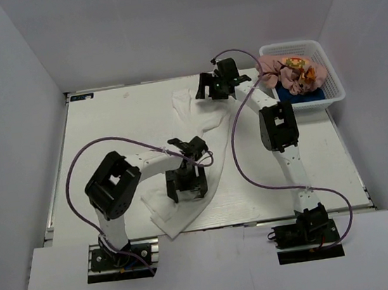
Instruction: Fold and stack the t-shirts
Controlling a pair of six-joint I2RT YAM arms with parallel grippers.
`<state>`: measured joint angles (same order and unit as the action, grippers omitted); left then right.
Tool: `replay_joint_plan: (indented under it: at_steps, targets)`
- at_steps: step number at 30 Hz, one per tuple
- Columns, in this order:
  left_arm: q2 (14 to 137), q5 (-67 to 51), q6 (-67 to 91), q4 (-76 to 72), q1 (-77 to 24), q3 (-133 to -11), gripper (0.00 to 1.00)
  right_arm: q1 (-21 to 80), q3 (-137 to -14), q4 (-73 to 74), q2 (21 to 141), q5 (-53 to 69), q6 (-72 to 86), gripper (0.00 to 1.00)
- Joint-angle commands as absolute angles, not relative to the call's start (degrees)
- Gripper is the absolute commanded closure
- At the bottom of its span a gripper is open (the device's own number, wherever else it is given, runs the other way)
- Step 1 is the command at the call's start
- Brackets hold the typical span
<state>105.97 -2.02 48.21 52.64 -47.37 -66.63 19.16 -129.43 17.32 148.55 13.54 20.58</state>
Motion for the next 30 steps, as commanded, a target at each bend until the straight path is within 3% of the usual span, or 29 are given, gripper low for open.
replay_joint_plan:
  at_steps: [1,6,10,13,19,27,30]
  targets:
    - [113.5,-7.0,49.9,34.7,-51.5,-69.4,0.0,19.2,-130.9,21.7,151.6,12.7,17.8,0.1]
    - [109.0,1.7,49.9,45.0,-53.6,-72.3,0.0,19.8,-132.0,27.5,147.7,11.3,11.3,0.1]
    - [95.7,11.6,48.1,50.0,-55.5,-68.9,0.0,22.9,-130.3,32.7,139.4,2.2,4.4,0.1]
    - [82.7,12.5,46.4,49.2,-55.5,-62.3,0.0,27.2,-121.0,31.4,131.0,-6.4,2.7,0.1]
    - [61.7,13.0,49.8,44.1,-55.5,-47.8,0.0,32.7,-101.7,27.6,117.3,-11.0,13.0,0.1]
    - [53.9,17.4,56.8,45.9,-55.5,-40.3,0.0,38.3,-72.1,19.1,103.6,-14.3,26.0,0.1]
    - [53.9,18.1,56.8,45.9,-55.5,-40.3,0.0,38.6,-68.5,17.6,102.9,-13.9,26.8,0.1]
